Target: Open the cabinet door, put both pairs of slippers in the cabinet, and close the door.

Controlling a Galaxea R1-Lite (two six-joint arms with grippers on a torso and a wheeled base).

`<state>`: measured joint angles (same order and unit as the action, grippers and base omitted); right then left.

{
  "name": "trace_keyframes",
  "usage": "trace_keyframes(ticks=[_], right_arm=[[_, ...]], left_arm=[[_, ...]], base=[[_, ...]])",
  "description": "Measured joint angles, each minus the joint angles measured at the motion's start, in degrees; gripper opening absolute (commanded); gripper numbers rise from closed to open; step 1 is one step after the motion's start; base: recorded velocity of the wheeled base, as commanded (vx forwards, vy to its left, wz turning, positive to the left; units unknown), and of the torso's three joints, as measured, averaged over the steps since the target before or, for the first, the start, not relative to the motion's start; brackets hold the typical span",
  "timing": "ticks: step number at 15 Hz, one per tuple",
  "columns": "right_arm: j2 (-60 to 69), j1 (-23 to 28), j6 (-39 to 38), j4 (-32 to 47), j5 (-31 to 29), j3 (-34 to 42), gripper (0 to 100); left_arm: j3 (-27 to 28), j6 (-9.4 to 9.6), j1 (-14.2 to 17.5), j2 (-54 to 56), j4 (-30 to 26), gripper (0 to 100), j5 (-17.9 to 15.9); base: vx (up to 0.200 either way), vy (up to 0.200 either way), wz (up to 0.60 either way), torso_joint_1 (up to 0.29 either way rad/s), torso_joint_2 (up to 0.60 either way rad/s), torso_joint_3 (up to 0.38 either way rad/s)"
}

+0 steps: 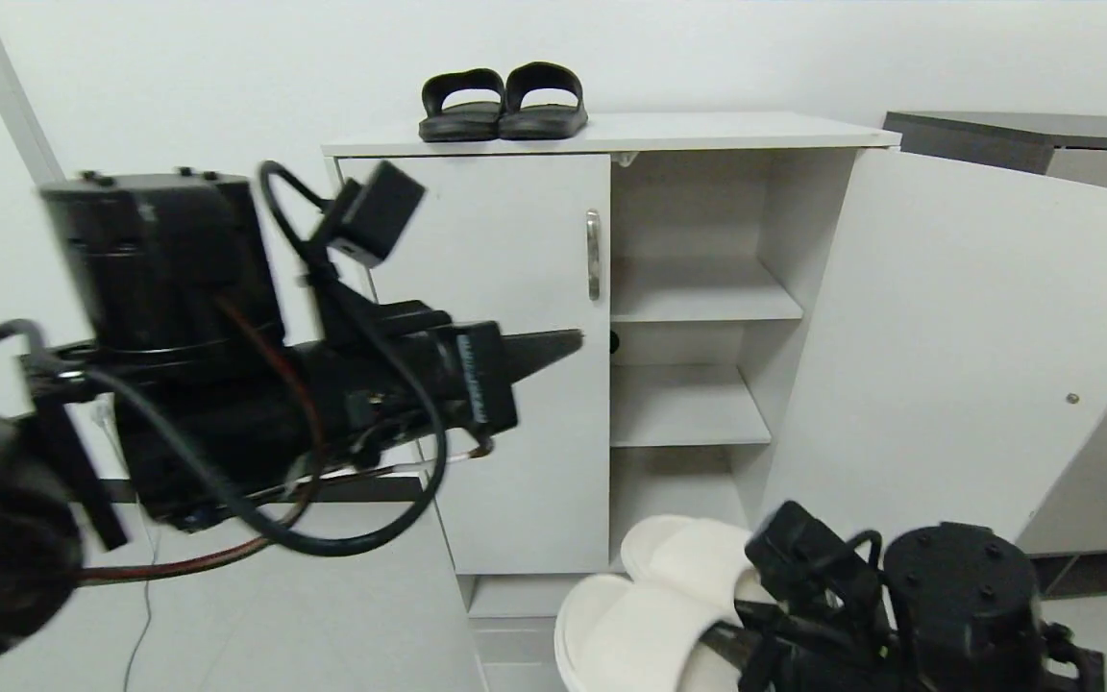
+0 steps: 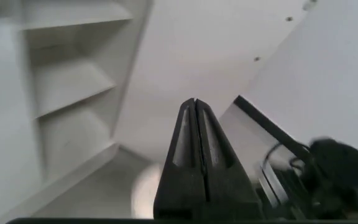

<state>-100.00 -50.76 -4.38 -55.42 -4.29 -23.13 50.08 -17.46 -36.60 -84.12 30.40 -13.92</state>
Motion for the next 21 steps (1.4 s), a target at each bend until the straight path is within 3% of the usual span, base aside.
trace_keyframes(ticks=[2,4,7,9,11,14,18,20,21], right_arm=[[-5.38,0.85,-4.64,0.02,-9.19,-7.69,0],[-9.98,3.17,-6.13,0.16,-14.75,-12.97,0],[-14.56,5.53,-6.24,1.08,-22.26,-18.19,0],[-16.48,6.78,-6.29,1.83,-23.92,-20.25,0],[-17.59,7.08,-6.33,1.89,-24.14,-20.81,0],[-18.14,7.19,-6.33,1.74,-24.2,-20.97,0],[-18.32,6.8,-6.27,1.74,-24.2,-20.81,0],[-18.41,6.78,-6.27,1.77,-24.17,-20.75,0],[-18.44,6.78,-6.27,1.74,-24.2,-20.75,0]], left_arm=[[-4.77,0.05,2.12,10.17,-6.79,0,4.11],[-9.05,0.96,3.25,20.39,-13.1,0,10.51],[-16.21,5.42,5.18,34.37,-21.08,0,23.63],[-21.42,9.17,10.83,42.0,-23.43,0,31.66],[-26.4,11.25,17.16,50.19,-24.16,0,37.86],[-33.72,12.57,24.04,61.27,-24.71,0,40.36],[-43.74,15.25,32.94,73.57,-25.7,0,40.57],[-47.25,16.68,35.76,78.53,-26.95,0,38.91],[-48.59,17.13,36.19,80.43,-27.61,0,35.57]], base=[[0.0,0.0,0.0,0.0,0.0,0.0],[0.0,0.0,0.0,0.0,0.0,0.0],[0.0,0.0,0.0,0.0,0.0,0.0],[0.0,0.0,0.0,0.0,0.0,0.0],[0.0,0.0,0.0,0.0,0.0,0.0],[0.0,0.0,0.0,0.0,0.0,0.0],[0.0,0.0,0.0,0.0,0.0,0.0],[0.0,0.0,0.0,0.0,0.0,0.0],[0.0,0.0,0.0,0.0,0.0,0.0]])
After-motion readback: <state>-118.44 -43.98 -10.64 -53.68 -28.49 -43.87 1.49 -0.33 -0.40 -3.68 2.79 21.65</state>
